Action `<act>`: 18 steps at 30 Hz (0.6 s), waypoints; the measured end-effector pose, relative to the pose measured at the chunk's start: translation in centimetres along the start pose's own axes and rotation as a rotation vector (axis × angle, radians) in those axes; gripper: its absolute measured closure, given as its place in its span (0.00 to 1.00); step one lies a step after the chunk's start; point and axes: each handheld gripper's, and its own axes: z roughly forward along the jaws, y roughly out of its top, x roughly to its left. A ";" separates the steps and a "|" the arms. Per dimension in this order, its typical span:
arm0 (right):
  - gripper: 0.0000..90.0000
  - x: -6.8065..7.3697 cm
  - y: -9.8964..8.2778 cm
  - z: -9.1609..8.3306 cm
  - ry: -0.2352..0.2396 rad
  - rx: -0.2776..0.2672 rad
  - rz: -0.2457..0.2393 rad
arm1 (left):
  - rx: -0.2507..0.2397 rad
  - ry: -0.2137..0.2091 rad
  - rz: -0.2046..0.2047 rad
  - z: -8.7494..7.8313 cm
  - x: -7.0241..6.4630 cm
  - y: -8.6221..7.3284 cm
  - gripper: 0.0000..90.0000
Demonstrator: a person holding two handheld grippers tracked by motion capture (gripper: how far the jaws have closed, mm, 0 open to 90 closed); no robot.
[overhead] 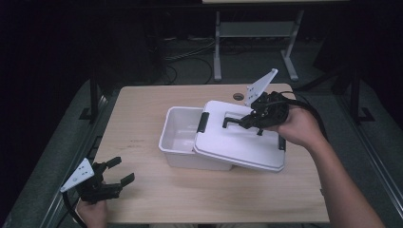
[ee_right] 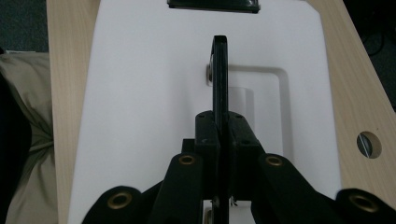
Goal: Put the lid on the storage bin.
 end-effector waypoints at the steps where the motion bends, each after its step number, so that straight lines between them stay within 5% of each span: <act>1: 0.94 0.0 0.1 0.1 0.002 -0.003 0.000 | -0.001 0.000 0.000 0.0 0.0 0.0 0.17; 18: 0.94 -0.8 3.2 2.9 0.032 -0.015 -0.044 | 0.003 -0.001 0.001 0.1 0.0 0.0 0.17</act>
